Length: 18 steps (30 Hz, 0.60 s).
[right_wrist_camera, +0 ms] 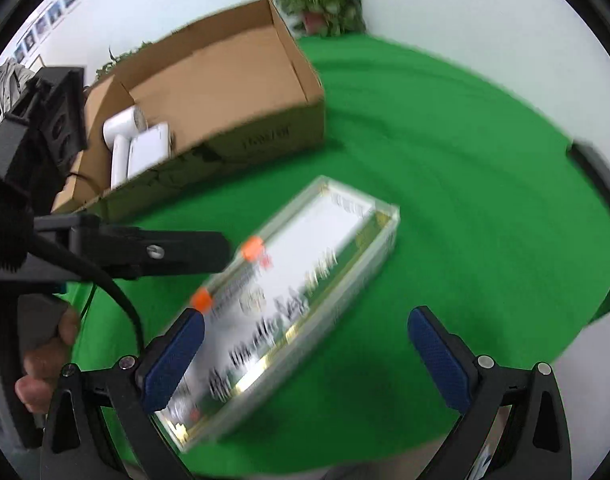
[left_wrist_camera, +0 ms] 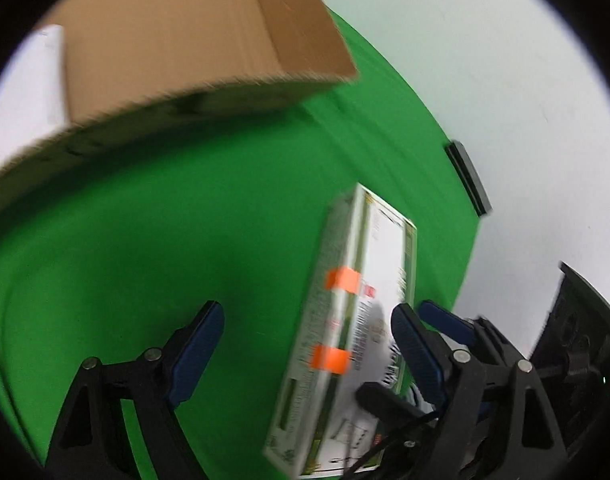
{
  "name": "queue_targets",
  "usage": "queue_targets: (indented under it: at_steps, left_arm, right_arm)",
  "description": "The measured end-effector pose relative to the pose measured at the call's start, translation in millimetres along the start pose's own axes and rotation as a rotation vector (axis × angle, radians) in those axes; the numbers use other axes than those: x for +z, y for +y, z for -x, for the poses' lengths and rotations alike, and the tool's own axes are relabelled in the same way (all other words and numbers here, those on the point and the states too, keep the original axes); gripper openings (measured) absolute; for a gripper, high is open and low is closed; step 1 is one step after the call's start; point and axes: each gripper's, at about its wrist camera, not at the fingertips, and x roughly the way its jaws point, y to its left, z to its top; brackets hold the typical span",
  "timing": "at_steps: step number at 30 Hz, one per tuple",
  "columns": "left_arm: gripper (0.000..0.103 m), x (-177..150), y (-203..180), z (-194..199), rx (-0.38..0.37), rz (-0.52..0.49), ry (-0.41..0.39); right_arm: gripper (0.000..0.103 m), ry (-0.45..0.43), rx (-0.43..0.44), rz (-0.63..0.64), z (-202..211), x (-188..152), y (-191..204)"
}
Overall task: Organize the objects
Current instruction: 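Grasp the medicine box across its width with the right gripper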
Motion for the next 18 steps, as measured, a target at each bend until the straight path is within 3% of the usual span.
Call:
queue_targets:
  at_steps: [2,7,15,18]
  left_arm:
    - [0.079,-1.0,-1.8,-4.1,-0.048,0.008,0.015]
    - [0.071,-8.4,-1.6,-4.3,-0.088,0.032,0.049]
    - [0.047,-34.8,7.2,6.3,-0.117,0.121,0.027]
    - [0.047,-45.9,15.2,16.6,-0.109,0.144,0.005]
  right_arm:
    - [0.103,0.027,0.045,-0.042,-1.4,-2.9,-7.1]
    - [0.102,0.097,0.110,-0.067,-1.5,-4.0,-11.4]
    - [0.103,0.121,0.150,0.016,-5.6,-6.6,8.3]
    - [0.102,0.099,0.172,0.097,-9.7,-5.9,19.5]
